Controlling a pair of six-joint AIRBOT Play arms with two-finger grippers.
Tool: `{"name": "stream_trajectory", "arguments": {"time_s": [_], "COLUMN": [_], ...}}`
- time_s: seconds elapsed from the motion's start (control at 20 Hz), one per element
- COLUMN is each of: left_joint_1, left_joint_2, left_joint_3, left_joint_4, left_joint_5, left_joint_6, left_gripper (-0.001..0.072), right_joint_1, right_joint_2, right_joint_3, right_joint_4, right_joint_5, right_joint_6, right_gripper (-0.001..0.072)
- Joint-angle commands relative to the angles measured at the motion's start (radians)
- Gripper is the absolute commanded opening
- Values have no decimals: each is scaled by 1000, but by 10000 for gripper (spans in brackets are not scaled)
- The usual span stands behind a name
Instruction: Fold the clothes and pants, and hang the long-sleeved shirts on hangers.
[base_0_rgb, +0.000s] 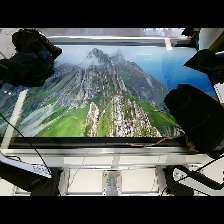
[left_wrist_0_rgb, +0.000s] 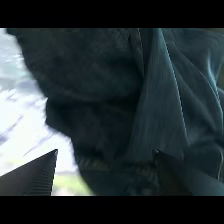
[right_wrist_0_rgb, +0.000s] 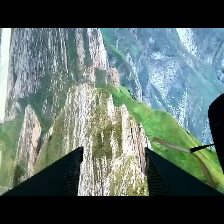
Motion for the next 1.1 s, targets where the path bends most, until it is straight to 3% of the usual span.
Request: {"name": "stream_trajectory", "arguments": {"time_s": [0.0,0.2,0.4,0.8,1.05], "left_joint_1": [-6,-55,-43,-97,-86], "left_joint_2": [-212,-343,-319,-319,-298], "left_joint_3": [205,373,388,388,388], "left_joint_4": [-120,-116,-113,-195,-78], "left_joint_5": [3,-34,-84,3,-118], "left_joint_6": [56,138,118,119,122], "left_gripper": [706,706,698,696,676], "right_joint_1": [1,53,132,157,156], "right_joint_2": [0,-2,-14,-76,-98], "right_joint_3": [0,0,0,0,0], "right_joint_4": [13,18,1,-16,-29], "right_joint_5": [-8,-36,-72,-98,-90], "right_joint_6": [45,45,43,40,37], "right_gripper": [454,454,454,454,454]}}
